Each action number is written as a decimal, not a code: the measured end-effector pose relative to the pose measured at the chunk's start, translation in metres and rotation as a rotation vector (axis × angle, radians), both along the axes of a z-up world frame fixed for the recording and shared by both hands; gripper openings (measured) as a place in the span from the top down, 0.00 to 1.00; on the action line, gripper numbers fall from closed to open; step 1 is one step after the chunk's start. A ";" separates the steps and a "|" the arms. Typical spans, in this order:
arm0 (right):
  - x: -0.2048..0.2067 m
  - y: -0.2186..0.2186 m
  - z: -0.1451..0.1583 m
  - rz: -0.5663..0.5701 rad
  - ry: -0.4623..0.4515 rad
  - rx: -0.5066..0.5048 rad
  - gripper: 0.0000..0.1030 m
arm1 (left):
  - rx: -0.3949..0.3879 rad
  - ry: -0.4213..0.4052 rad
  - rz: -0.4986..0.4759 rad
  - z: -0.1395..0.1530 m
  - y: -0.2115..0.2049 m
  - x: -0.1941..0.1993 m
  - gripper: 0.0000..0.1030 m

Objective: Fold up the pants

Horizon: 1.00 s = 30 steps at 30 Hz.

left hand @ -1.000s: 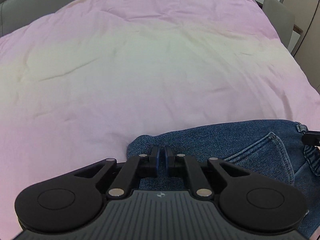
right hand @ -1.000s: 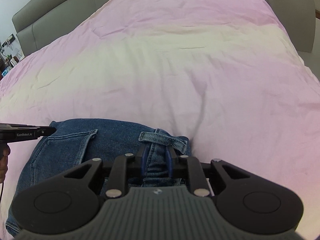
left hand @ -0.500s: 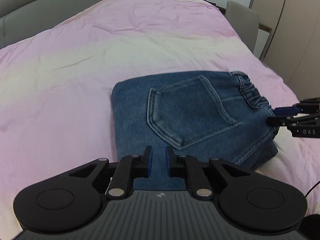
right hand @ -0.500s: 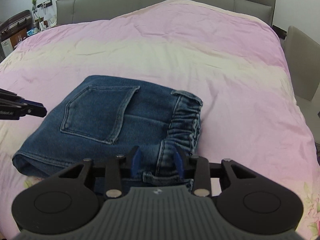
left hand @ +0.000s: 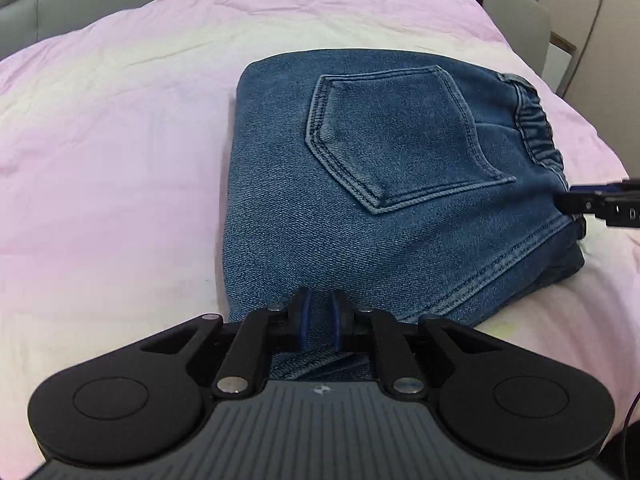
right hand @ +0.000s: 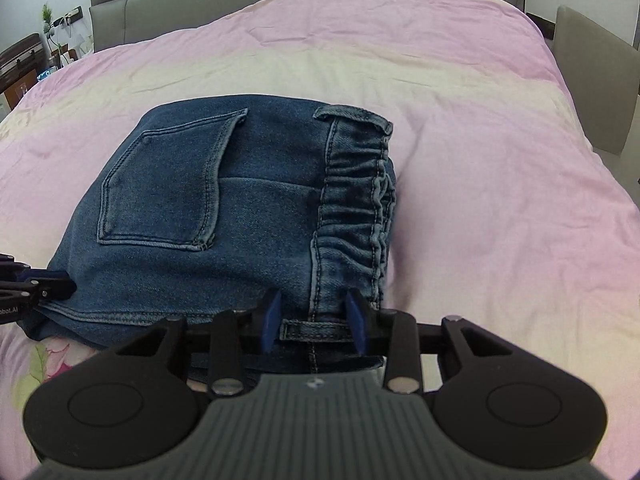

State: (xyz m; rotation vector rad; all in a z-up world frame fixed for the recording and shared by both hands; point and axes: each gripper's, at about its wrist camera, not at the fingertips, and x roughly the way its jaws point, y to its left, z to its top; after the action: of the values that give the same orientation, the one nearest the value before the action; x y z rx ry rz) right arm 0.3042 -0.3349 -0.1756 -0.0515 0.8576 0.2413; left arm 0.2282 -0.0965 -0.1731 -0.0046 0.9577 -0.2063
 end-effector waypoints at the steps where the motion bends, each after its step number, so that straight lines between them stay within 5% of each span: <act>1: 0.001 -0.001 0.001 -0.004 0.005 0.005 0.70 | -0.014 0.003 0.012 0.002 0.001 0.002 0.86; 4: 0.004 0.001 0.007 -0.004 0.016 -0.008 0.69 | -0.075 -0.010 0.047 0.016 0.011 0.004 0.86; 6: 0.004 0.004 0.015 0.014 0.017 -0.022 0.67 | -0.110 -0.048 0.072 0.030 0.020 0.005 0.75; 7: 0.003 0.003 0.023 0.028 0.019 -0.004 0.59 | -0.129 -0.073 0.088 0.037 0.024 0.007 0.61; 8: 0.004 0.000 0.029 0.039 0.024 0.041 0.39 | -0.148 -0.090 0.103 0.044 0.028 0.011 0.47; 10: 0.005 -0.009 0.042 0.012 0.039 0.119 0.05 | -0.180 -0.090 0.129 0.052 0.033 0.023 0.40; 14: 0.014 -0.038 0.042 -0.106 0.108 0.199 0.05 | -0.268 -0.019 0.180 0.048 0.034 0.057 0.29; 18: 0.026 -0.078 0.005 -0.257 0.288 0.451 0.05 | -0.382 0.070 0.231 0.021 0.043 0.081 0.24; 23: 0.046 -0.101 -0.027 -0.324 0.382 0.657 0.05 | -0.532 0.172 0.270 -0.015 0.052 0.095 0.22; 30: 0.084 -0.084 -0.050 -0.244 0.452 0.650 0.15 | -0.566 0.192 0.210 -0.031 0.038 0.118 0.15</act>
State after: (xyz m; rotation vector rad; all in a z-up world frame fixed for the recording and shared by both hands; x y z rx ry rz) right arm 0.3884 -0.4187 -0.2260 0.7340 1.1860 0.2972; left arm 0.3457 -0.0583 -0.2040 -0.6521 1.0548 -0.2801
